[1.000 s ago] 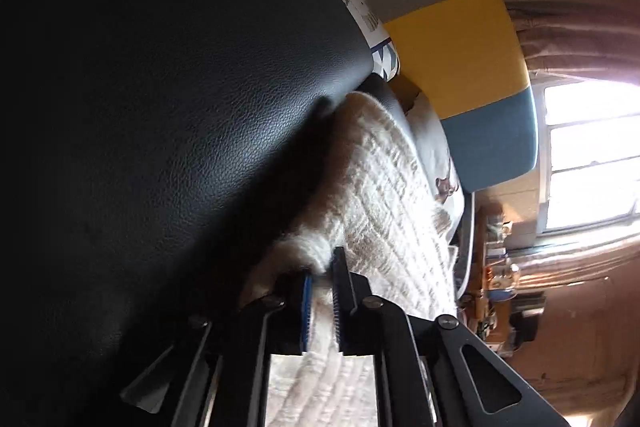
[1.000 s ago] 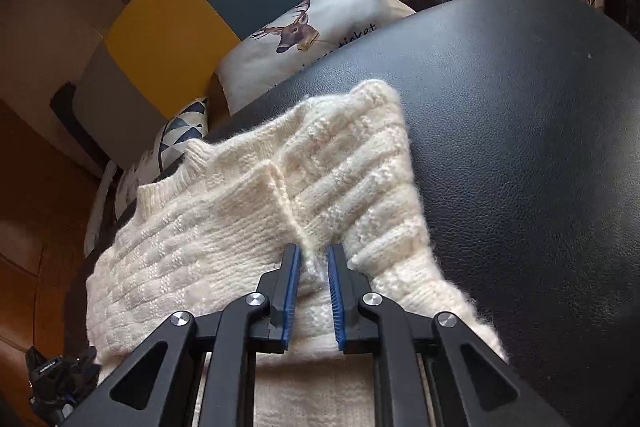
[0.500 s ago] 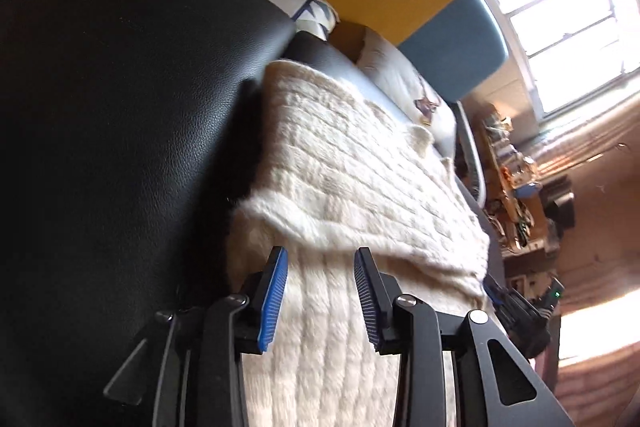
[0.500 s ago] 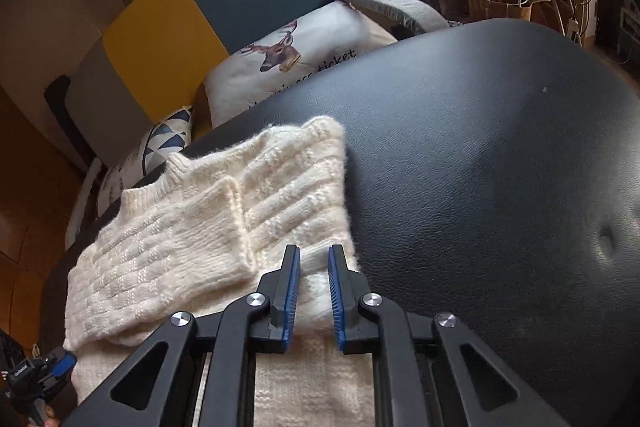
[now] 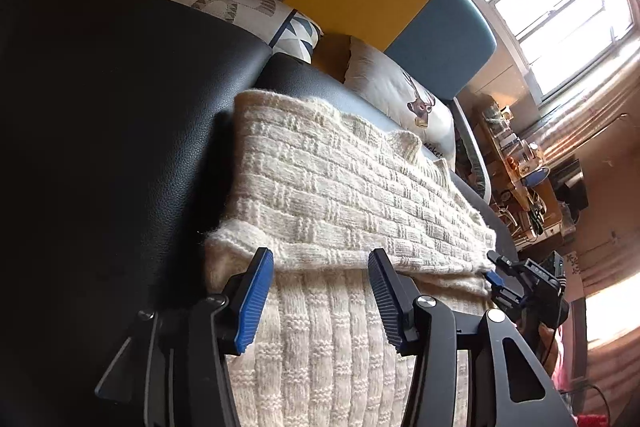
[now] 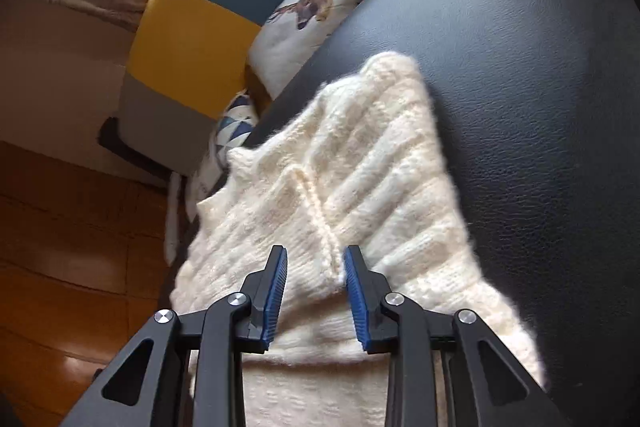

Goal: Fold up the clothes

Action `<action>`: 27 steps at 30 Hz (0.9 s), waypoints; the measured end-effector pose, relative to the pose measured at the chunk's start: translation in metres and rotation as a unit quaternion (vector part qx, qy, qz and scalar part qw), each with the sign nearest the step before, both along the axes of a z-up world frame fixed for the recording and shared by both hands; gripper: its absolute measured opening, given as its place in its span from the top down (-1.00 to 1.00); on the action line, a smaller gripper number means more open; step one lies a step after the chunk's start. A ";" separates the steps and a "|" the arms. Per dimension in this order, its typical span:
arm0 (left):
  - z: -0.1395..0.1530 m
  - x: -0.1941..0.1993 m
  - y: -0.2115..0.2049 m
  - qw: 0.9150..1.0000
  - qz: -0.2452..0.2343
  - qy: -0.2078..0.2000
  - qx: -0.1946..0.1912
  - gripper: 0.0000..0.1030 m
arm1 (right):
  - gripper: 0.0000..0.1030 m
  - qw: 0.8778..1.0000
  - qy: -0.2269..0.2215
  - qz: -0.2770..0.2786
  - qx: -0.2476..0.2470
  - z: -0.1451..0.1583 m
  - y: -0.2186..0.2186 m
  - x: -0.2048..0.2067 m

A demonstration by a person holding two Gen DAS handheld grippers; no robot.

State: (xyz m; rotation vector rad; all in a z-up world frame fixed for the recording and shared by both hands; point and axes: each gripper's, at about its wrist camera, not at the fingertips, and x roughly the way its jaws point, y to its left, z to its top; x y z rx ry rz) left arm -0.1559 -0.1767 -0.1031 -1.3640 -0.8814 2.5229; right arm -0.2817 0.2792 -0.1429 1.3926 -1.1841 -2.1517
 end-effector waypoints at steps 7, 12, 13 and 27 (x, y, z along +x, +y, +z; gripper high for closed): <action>-0.015 0.002 0.002 1.000 -0.003 -0.021 0.007 0.01 | 0.35 0.990 -0.018 -0.013 -0.139 -0.027 0.001 0.001; -0.015 0.007 0.000 1.000 0.000 -0.021 0.012 0.01 | 0.85 0.990 -0.069 -0.005 -0.124 -0.034 -0.007 -0.003; -0.015 0.008 0.000 1.000 0.000 -0.022 0.011 0.01 | 0.88 0.993 -0.066 -0.011 -0.100 -0.029 -0.010 -0.002; 0.005 0.015 -0.044 0.999 0.044 0.005 0.015 -0.04 | 0.90 0.975 0.055 -0.008 0.214 0.047 -0.048 0.028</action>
